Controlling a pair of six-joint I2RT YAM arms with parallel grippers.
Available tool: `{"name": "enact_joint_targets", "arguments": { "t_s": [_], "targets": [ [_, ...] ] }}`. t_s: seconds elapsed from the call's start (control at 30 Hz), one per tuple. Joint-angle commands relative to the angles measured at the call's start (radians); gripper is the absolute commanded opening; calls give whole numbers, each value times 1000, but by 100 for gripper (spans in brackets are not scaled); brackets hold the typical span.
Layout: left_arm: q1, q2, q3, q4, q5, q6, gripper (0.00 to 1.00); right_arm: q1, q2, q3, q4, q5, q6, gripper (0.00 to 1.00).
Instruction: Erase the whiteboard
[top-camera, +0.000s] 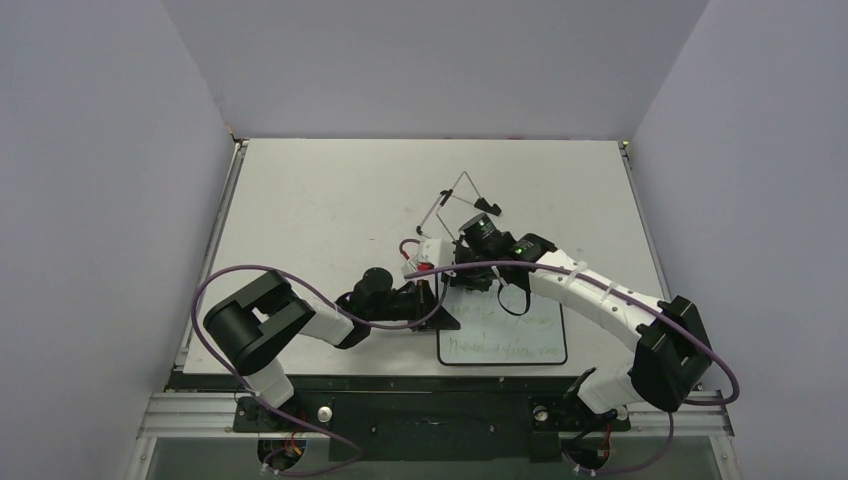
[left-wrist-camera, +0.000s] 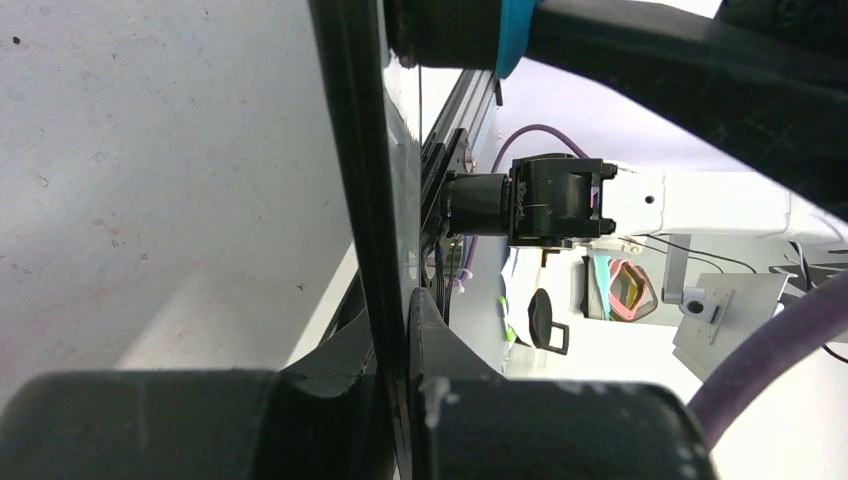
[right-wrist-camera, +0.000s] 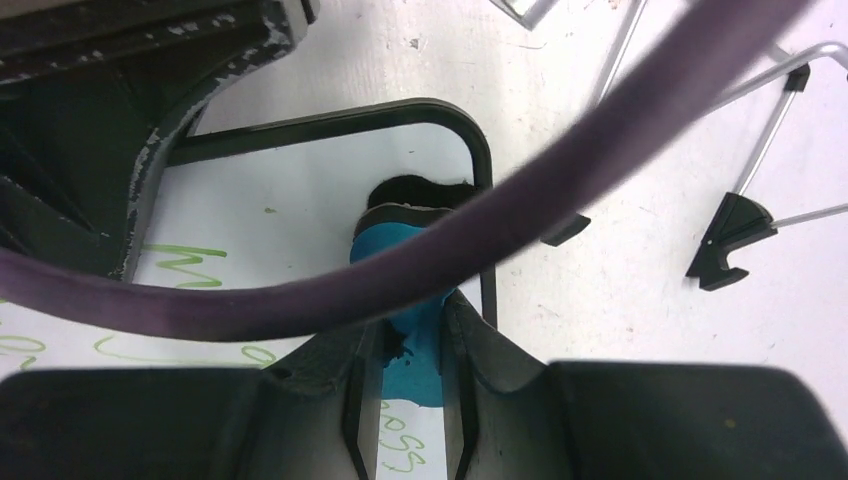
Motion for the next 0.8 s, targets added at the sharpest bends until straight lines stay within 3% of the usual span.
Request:
{"name": "enact_joint_targets", "arguments": {
  "t_s": [0.0,0.13,0.37,0.57,0.77],
  "targets": [
    [-3,-44,66,136,49,55,0,35,12,30,-112,-104,-130,0],
    [-3,-61,73,90,40,82,0,85,16,40,-152,-131,-159,0],
    [-4,-68,79,74,33,96,0,19,8,11,101,156,89,0],
    [0,-69,83,78,34,90,0,68,-28,-18,-117,-77,-192,0],
    [2,-85,70,79,33,93,0,82,-6,0,-134,-78,-186,0]
  ]
}}
